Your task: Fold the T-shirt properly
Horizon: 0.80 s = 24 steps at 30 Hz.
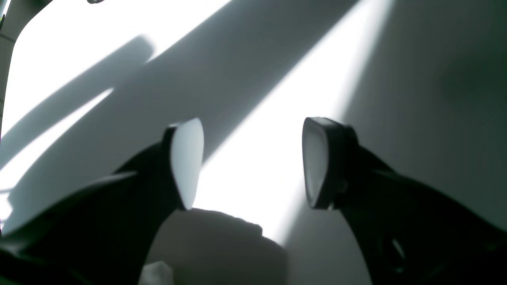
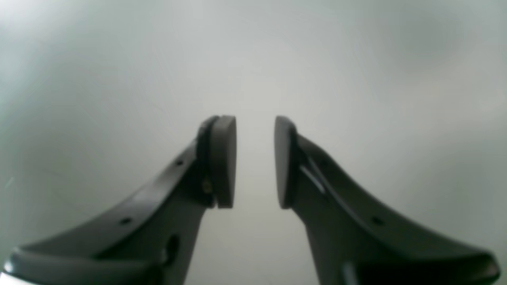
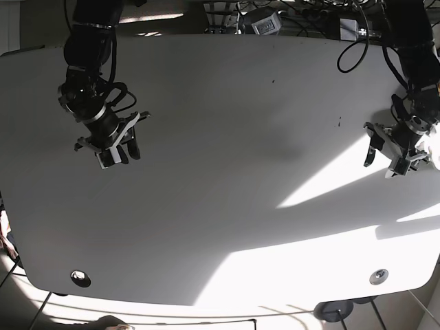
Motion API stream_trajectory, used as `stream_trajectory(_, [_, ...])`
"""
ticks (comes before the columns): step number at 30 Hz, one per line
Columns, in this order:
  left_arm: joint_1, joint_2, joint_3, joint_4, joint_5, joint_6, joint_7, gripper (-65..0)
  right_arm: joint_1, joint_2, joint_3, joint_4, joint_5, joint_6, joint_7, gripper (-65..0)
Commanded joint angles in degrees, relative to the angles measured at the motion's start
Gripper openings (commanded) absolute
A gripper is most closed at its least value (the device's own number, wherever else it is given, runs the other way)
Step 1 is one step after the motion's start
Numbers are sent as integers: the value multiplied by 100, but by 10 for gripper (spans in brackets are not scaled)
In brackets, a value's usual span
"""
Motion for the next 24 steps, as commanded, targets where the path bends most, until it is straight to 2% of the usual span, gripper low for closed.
stream_trajectory(1, [-72, 479, -79, 422, 252, 99, -222, -287, -221, -66, 3, 30, -267, 30, 998, -493])
stream_trajectory(3, [-54, 1068, -70, 633, 568, 284, -565, -287, -493, -101, 3, -155, -416, 30, 1754, -493])
stream_trajectory(4, [130, 1473, -52, 721, 823, 539, -908, -287, -713, -101, 3, -278, -434, 30, 2281, -493])
stream_trajectory(8, [948, 2484, 115, 915, 1351, 1383, -1866, -287, -1513, -119, 206, -471, -407, 21, 3512, -493])
stream_trajectory(10, [1467, 2703, 168, 1073, 1351, 1717, -2139, -287, -1803, -127, 329, -586, -399, 21, 3846, -493])
stream_trajectory(12, [1941, 2914, 238, 1196, 1351, 1954, -2350, -289, -2102, -119, 364, -770, -56, 21, 4189, -493])
stream_trajectory(15, [2829, 3213, 264, 1512, 1351, 2034, -2649, -289, -2629, 57, 364, -1034, 568, 21, 4629, -493])
stream_trajectory(17, [3418, 3424, 273, 1811, 1351, 2034, -2658, -289, -2919, 189, 346, -1087, 797, 21, 4646, -493])
stream_trajectory(19, [4148, 3458, 273, 2066, 1272, 2034, -2649, -290, -3359, 215, 364, -1060, 1026, 21, 4646, -493])
stream_trajectory(24, [5387, 3213, 343, 2040, 155, 2025, -2640, -290, -4405, 224, 364, -718, 1289, 65, 4664, -493])
